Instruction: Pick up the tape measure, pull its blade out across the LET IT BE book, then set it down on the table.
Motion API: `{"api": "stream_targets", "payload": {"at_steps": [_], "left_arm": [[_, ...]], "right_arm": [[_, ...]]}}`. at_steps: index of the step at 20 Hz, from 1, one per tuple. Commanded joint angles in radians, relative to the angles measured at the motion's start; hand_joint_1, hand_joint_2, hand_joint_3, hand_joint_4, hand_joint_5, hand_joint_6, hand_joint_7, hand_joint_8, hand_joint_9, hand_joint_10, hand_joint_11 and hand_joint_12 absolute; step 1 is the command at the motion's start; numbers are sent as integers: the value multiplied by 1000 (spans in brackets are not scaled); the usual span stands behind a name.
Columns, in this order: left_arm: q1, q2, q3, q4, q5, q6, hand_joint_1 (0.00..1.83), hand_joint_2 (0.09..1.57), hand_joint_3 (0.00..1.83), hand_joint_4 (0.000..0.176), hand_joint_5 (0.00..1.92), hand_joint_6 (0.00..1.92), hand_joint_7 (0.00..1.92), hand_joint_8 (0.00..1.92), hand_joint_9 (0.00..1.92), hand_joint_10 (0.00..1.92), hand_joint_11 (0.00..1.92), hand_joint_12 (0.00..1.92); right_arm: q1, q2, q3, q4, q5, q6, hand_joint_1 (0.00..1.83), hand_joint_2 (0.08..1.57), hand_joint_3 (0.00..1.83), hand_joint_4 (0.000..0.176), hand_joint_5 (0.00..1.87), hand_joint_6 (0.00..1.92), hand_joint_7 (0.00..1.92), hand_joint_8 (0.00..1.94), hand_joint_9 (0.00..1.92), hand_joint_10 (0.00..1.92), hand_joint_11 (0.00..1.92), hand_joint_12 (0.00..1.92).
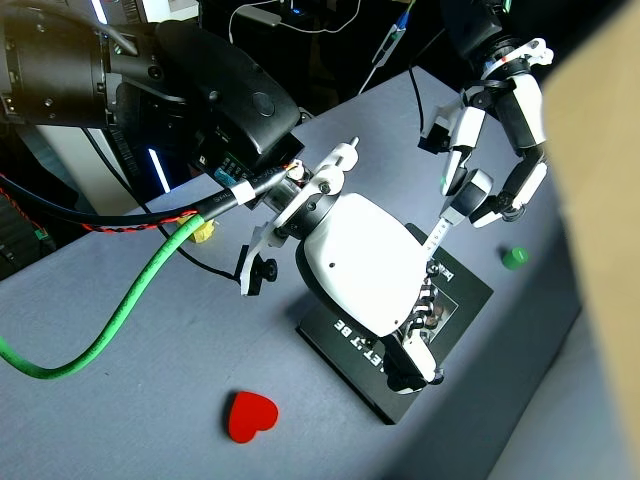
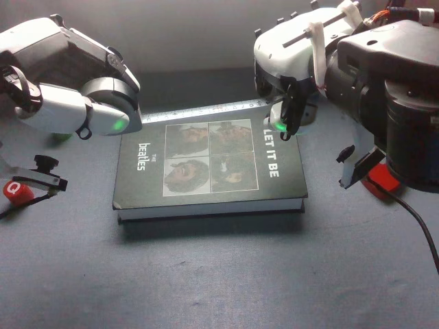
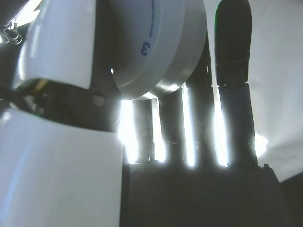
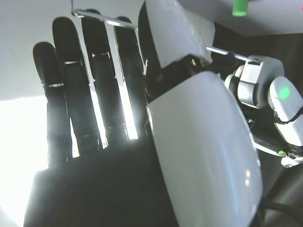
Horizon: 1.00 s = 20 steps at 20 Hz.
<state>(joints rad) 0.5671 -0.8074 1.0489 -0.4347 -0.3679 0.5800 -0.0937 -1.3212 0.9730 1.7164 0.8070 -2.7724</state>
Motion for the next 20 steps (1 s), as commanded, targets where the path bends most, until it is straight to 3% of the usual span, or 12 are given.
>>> {"api": "stream_targets", "payload": {"at_steps": [1, 10, 11, 12, 13, 14, 15, 16, 20], "left_arm": [[-15, -2, 5, -5, -125, -13, 1389, 1071, 0, 0, 1044, 703, 1074, 831, 1000, 1137, 930, 1020], [-12, -3, 6, -7, -127, -13, 1389, 1071, 0, 0, 1032, 726, 1066, 827, 1018, 1118, 935, 1014], [-13, -3, 6, -7, -128, -13, 1389, 1072, 0, 0, 1028, 723, 1069, 830, 1014, 1123, 935, 1013], [-13, -3, 6, -7, -129, -13, 1389, 1072, 0, 0, 1028, 722, 1069, 832, 1013, 1125, 935, 1014], [-13, -3, 6, -7, -129, -13, 1388, 1073, 0, 0, 1025, 723, 1071, 832, 1010, 1128, 935, 1015], [-13, -4, 6, -7, -129, -13, 1388, 1073, 0, 0, 1030, 725, 1072, 831, 1000, 1135, 933, 1016], [-13, -4, 6, -9, -129, -13, 1388, 1073, 0, 0, 1030, 725, 1072, 831, 1000, 1135, 933, 1016], [-14, -4, 6, -11, -130, -13, 1388, 1073, 0, 0, 1028, 727, 1072, 830, 998, 1137, 932, 1017], [-13, -4, 7, -11, -135, -13, 1390, 1070, 0, 0, 1026, 725, 1079, 826, 1019, 1109, 953, 1010]], "right_arm": [[15, 5, 1, -72, 10, 2, 977, 1130, 0, 0, 811, 12, 911, 22, 803, 109, 384, 1050], [26, 10, 2, -72, 2, 3, 972, 1128, 0, 0, 858, 24, 944, 28, 857, 119, 431, 1069], [26, 11, 2, -72, 0, 4, 1024, 1154, 0, 0, 886, 892, 1002, 27, 912, 133, 505, 1082], [27, 11, 2, -72, -1, 4, 1160, 1142, 10, 12, 887, 1025, 974, 863, 999, 190, 570, 1154], [26, 12, 2, -72, -1, 4, 1186, 1150, 1, 16, 874, 1092, 964, 1034, 984, 385, 589, 1236], [26, 13, 2, -72, -1, 4, 1195, 1153, 3, 3, 852, 1130, 969, 1082, 894, 728, 595, 1309], [26, 13, 2, -72, -1, 4, 1195, 1153, 3, 3, 852, 1130, 969, 1082, 894, 728, 595, 1309], [25, 13, 2, -72, -1, 4, 1199, 1157, 1, 0, 849, 1098, 959, 1138, 839, 861, 579, 1334], [23, 14, 2, -72, -1, 4, 1198, 1164, 0, 0, 852, 1078, 933, 1193, 805, 898, 575, 1344]]}}
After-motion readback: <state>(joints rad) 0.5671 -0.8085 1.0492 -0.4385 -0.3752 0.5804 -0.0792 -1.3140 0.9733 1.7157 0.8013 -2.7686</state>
